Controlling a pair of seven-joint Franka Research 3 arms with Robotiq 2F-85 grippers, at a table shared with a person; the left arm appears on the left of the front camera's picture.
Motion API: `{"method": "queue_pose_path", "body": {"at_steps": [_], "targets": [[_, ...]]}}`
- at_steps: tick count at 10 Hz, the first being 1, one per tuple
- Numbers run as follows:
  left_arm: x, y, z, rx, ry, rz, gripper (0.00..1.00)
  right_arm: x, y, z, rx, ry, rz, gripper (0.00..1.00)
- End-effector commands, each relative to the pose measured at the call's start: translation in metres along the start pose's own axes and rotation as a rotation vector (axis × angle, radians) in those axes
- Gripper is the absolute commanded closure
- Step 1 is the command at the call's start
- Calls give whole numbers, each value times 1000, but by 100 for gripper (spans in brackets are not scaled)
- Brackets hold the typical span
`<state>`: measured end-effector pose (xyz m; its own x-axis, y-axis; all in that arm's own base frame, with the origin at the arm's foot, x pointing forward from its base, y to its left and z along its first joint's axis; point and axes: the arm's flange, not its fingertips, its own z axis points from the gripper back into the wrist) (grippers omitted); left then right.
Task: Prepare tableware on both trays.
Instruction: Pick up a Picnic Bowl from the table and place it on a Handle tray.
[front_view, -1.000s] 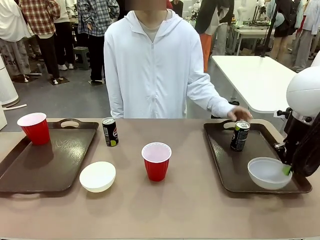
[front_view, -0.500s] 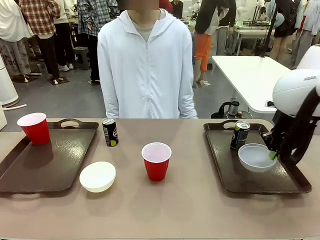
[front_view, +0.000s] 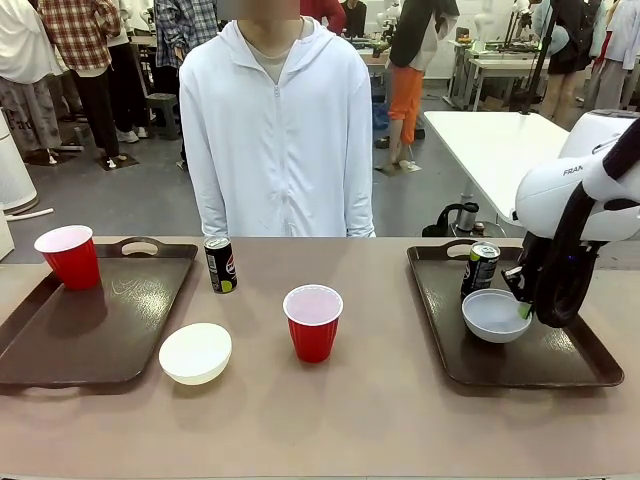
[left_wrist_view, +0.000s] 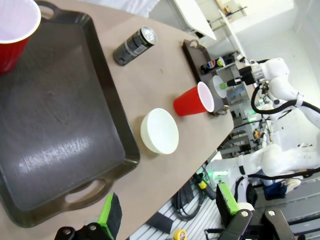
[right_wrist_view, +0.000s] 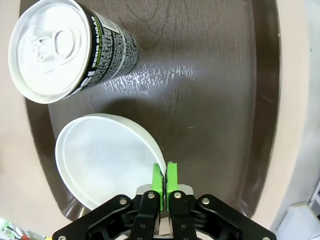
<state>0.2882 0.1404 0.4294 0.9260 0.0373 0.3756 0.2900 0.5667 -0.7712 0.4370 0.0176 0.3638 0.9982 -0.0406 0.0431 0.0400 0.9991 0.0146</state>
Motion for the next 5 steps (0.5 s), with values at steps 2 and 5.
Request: {"method": "queue_pose_path", "body": {"at_steps": [2, 5], "targets": [[-1, 0, 1, -8, 4, -12, 0, 11, 3, -5, -12, 6, -13, 100], [-1, 0, 1, -8, 4, -12, 0, 11, 4, -5, -13, 10, -8, 0]]}}
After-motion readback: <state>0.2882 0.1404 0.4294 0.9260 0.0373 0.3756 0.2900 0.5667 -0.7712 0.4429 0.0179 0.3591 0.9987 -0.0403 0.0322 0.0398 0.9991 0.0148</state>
